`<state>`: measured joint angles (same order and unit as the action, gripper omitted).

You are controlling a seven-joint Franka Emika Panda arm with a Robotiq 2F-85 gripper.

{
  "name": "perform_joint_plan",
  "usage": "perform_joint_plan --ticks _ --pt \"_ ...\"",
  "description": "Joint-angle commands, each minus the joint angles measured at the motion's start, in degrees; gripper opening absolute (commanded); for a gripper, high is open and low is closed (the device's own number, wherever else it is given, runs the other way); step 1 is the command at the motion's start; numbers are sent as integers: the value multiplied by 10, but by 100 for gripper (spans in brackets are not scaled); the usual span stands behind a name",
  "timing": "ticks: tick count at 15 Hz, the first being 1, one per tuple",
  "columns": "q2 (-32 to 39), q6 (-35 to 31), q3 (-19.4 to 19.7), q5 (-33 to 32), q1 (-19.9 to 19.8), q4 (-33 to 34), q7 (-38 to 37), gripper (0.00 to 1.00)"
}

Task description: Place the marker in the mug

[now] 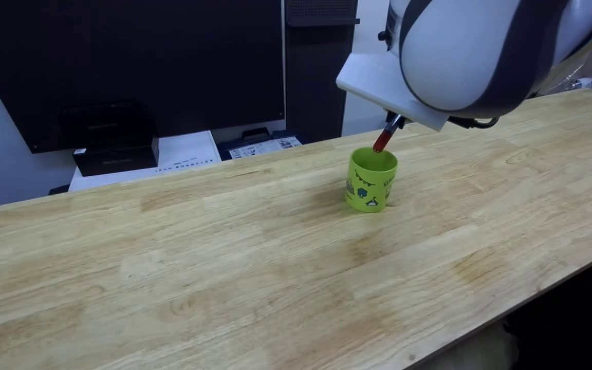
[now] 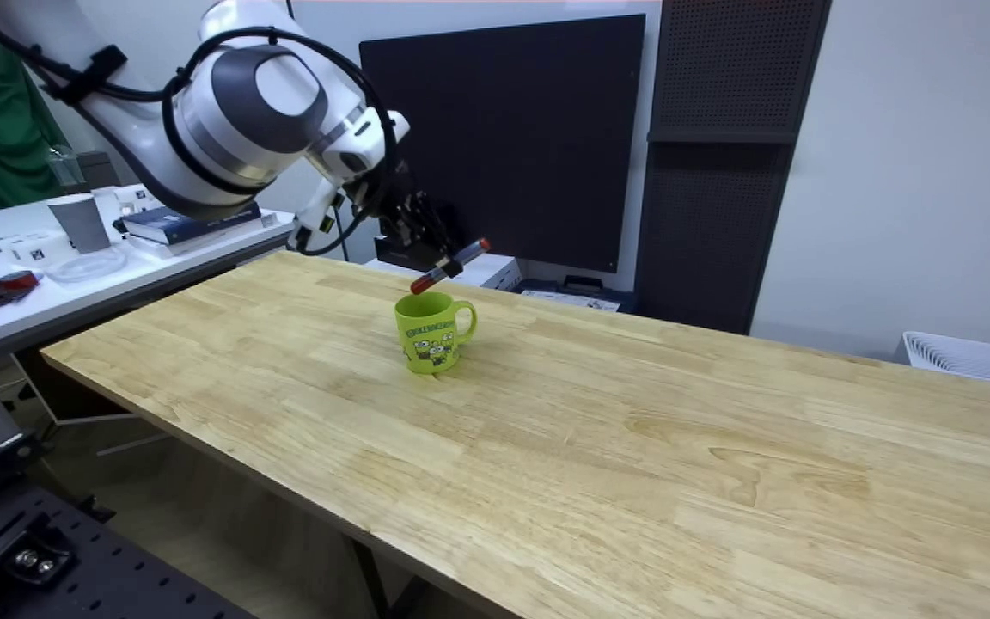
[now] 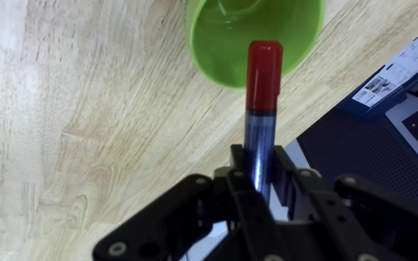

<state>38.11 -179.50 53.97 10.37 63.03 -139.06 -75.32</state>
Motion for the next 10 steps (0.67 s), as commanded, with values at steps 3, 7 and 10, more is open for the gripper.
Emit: perform_joint_plan --ticks 3,7,10 --pt "28 -34 -12 53 5 7 20 5" --pt "32 -20 -31 68 -10 16 44 5" --pt "33 -17 -33 76 -13 15 54 5"
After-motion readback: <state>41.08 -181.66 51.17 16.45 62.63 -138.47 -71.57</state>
